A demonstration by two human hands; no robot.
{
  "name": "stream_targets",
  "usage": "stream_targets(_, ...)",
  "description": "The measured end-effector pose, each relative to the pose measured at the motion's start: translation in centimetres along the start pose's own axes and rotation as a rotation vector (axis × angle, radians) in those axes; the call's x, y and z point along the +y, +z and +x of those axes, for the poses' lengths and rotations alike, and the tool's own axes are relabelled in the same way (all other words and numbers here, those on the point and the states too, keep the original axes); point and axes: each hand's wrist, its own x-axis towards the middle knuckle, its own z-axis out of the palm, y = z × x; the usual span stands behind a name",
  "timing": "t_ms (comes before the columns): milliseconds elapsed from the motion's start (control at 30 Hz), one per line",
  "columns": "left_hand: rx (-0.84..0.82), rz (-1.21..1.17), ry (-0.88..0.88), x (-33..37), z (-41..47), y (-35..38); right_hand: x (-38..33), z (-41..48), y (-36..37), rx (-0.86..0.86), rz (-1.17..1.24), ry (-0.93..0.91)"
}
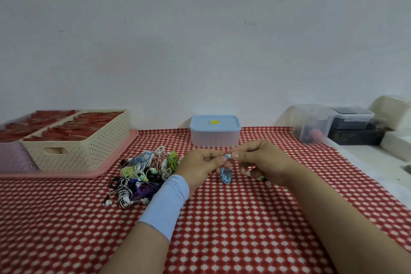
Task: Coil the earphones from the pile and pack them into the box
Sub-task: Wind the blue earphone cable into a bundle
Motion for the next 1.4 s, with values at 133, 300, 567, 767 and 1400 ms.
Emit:
stream_targets(133, -0.017, 0.002, 0.01, 0.1, -0.1, 0.2, 0.1, 0.1, -0.2, -0.019, 0.018, 0.047)
stream_targets(300, 0.021, 0.014, -0.004, 0.2, -0.1, 0.3, 0.2, 0.3, 0.3, 0.034, -0.02, 0.014)
stream_targets(567, -0.012, -0.116, -0.105, 0.2, 0.0, 0.1, -0.6, -0.4, 0.5, 0.066, -0.173, -0.196)
stream_targets(767, -0.059, -0.121, -0.122, 0.3, 0.0, 0.1, -0.6, -0.2, 0.4, 0.072, -0.352, -0.328)
stream_targets(1400, -0.011, -0.024, -0.089, -0.3, 0.4, -0.2, -0.4, -0.7, 0.1, -0.025, 0.051, 0.004)
